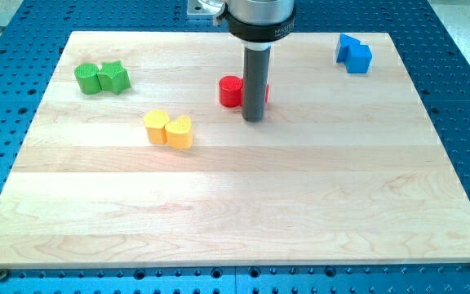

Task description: Slide the green circle to the top center

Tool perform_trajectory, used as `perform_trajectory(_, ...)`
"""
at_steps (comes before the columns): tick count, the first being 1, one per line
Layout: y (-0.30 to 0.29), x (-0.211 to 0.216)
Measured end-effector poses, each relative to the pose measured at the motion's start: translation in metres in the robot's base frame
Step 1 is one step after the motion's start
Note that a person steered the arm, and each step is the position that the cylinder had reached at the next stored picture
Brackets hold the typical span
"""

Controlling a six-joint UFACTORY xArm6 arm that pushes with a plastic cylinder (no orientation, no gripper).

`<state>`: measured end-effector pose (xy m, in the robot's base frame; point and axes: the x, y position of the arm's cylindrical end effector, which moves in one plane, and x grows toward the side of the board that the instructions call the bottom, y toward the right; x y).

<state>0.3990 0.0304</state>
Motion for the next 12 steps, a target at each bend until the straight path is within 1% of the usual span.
perform_trajectory(6,0.001,0.001)
perform_trajectory(7,0.001,0.01)
perform_trajectory(10,0.001,0.014)
perform_trajectory(12,0.001,0.028)
